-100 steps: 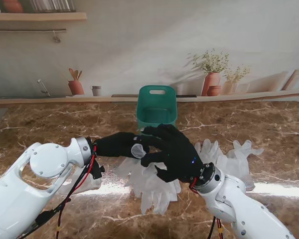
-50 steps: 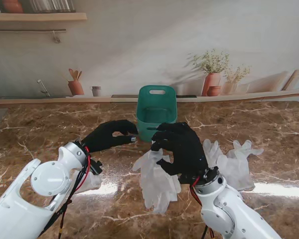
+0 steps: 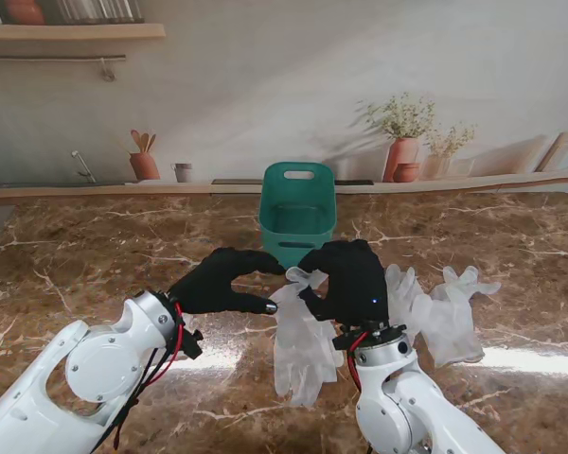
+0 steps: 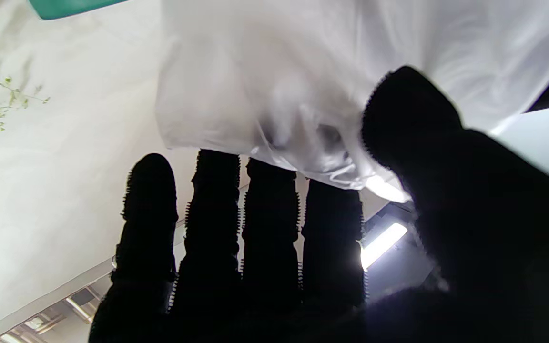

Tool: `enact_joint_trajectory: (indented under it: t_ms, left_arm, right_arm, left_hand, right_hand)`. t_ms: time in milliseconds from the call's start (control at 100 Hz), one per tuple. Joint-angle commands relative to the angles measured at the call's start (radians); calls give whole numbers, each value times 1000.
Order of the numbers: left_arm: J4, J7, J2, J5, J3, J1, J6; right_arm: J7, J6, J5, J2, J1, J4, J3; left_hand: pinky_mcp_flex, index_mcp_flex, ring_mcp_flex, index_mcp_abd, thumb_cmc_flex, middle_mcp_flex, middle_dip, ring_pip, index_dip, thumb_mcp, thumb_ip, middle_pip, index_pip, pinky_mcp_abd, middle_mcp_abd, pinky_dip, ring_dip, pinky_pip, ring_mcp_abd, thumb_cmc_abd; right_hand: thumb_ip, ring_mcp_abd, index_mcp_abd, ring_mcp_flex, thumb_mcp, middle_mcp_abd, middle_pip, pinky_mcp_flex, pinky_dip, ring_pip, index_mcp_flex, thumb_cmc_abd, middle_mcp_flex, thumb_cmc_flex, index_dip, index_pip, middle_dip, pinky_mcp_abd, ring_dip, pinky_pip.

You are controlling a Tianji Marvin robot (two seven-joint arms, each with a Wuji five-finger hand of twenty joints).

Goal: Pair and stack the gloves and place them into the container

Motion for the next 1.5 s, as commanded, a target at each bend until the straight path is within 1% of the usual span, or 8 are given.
enact_joint_trajectory:
  t_ms: [0,420,500,890,930,1080,1270,1490]
  left_arm:
    - [9,-3,0,4,12,3,-7]
    - [38,123,-21,86,94,-11,-6]
    - [49,184,-31,119,110,-13,-10]
    - [112,366,-82,45,156,-35,-46]
    - [112,362,-83,26,153,-34,-50]
    - [119,337,-82,-32,139,-34,-81]
    - [127,308,-77,-59,131,-37,-122]
    - [130,316,-77,-39,122,-36,-124]
  right_arm:
    - [23,53,-4,-8,-8,-9,-11]
    - [-20,142,-89,1,16,-5,-45]
    - [-23,138,-83,-1,14,-4,-45]
    - [-18,61,5,-16,-13,-8,-32]
    - [4,53,20,-16,-23,-15,-23]
    - [73,28,63,-14,-52,-27,15]
    - [185,10,213,-24,-95,-60,64]
    - [311,6,418,-33,-147,-124,119]
  left_hand:
    - [-20,-25,-36,23,-67,-35,-14,-32,-11,-27,27,-19,-23,-38,7,22,-17,-54,-45,-24]
    - [0,84,88,-49,89,146,22,37,107,18,26,54,160,-37,-8,134,43,-5,-17,-70]
    - [8,143,166,-113,8,254,38,81,156,525,-60,92,280,-35,-29,123,70,85,-18,-187]
    - [31,259,373,-337,241,641,387,315,155,704,-132,161,636,-59,-58,78,216,373,-11,-104]
    - [27,259,368,-341,245,632,425,319,158,703,-133,175,622,-62,-64,75,226,374,-9,-88]
    - [14,263,350,-335,272,620,507,313,137,684,-129,186,578,-73,-76,67,240,364,-9,-74]
    - [14,266,345,-329,285,616,539,297,100,664,-127,181,536,-82,-90,57,238,336,-22,-70]
    - [14,279,347,-325,284,623,542,291,85,669,-127,170,534,-81,-94,58,236,332,-25,-79]
  right_hand:
    - [27,4,15,26,-13,17,23,-1,6,30,-17,0,21,28,-6,29,26,1,40,40]
    - [20,-7,-4,37,-133,-11,74,10,-14,90,20,24,38,-7,-5,63,-10,-5,70,80]
    - [21,-9,-10,39,-139,-4,78,12,-15,90,26,29,36,-15,0,64,-13,-6,69,81]
    - [28,26,-22,98,-112,24,-81,59,-107,-68,-135,31,-144,-9,195,-81,-165,43,-31,28]
    - [143,31,68,100,-67,43,-135,60,-115,-106,-243,80,-250,-65,255,-278,-230,46,-48,23]
    - [162,51,307,86,-77,95,-211,47,-97,-175,-530,88,-443,-81,-111,-800,-394,50,-64,1]
    - [149,47,402,114,-74,137,-163,64,-58,-167,-644,64,-474,-97,-192,-806,-482,47,-43,16]
    - [87,-23,205,334,-25,-58,287,196,78,406,-177,-49,76,-70,-302,-416,0,99,284,250]
